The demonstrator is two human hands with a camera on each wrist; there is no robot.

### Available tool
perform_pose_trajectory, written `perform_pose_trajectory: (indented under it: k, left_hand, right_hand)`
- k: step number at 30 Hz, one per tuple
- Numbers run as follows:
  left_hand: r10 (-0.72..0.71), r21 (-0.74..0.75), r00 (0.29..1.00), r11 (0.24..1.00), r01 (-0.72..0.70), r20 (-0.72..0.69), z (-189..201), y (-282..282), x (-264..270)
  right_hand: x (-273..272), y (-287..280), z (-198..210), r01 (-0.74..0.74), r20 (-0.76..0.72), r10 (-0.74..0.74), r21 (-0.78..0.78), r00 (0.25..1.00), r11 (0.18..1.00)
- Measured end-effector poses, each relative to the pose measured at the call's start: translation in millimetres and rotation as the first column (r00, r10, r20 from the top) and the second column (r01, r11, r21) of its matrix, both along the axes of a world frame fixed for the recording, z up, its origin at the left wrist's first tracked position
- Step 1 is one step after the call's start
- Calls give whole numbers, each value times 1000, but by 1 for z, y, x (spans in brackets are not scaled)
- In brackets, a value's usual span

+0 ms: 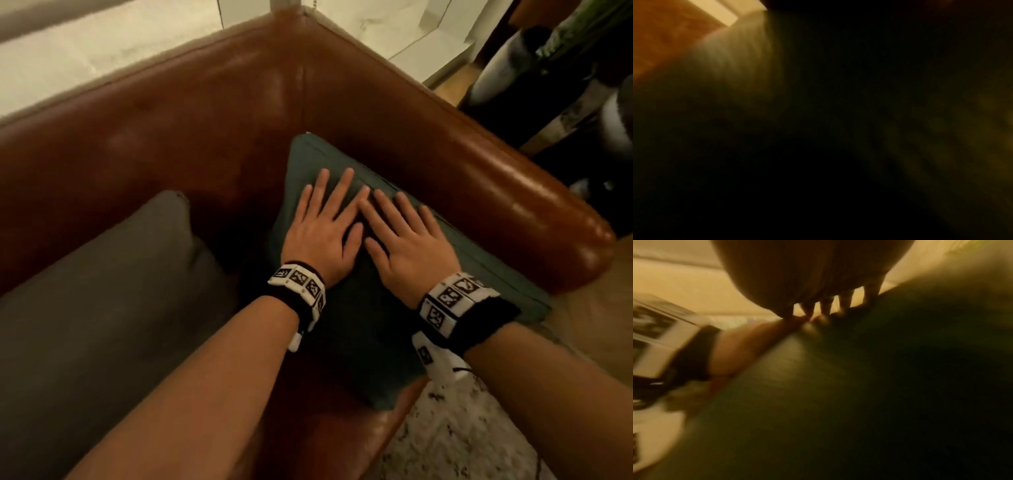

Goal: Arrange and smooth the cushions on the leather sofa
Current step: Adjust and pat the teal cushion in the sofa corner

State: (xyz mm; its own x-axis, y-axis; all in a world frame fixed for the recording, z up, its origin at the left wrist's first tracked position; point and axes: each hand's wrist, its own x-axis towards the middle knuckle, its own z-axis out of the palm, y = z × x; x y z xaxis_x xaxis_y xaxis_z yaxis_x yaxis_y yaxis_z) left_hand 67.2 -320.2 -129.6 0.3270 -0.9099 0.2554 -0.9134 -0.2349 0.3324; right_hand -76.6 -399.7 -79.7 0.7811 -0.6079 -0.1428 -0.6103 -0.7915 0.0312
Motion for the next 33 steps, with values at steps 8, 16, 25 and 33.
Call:
perform_pose_trajectory:
  k: [8,16,25,33]
  left_hand:
    - [443,102,457,795,-598,-771,-66,66,1]
    - [259,-57,475,831,-554,-841,-44,28,16]
    - [558,509,-152,569,-646,-816,-108,49,38]
    - [630,492,-32,573,-656,-776,-44,24,52]
  right_hand:
    - [3,-17,50,287,-59,-282,153,958,946]
    - [187,-23,44,254,-90,-240,215,967,943]
    - [170,-41,39,238,41,-248,167,968,957]
    - [123,-35,55,192,131,-232,265,964,945]
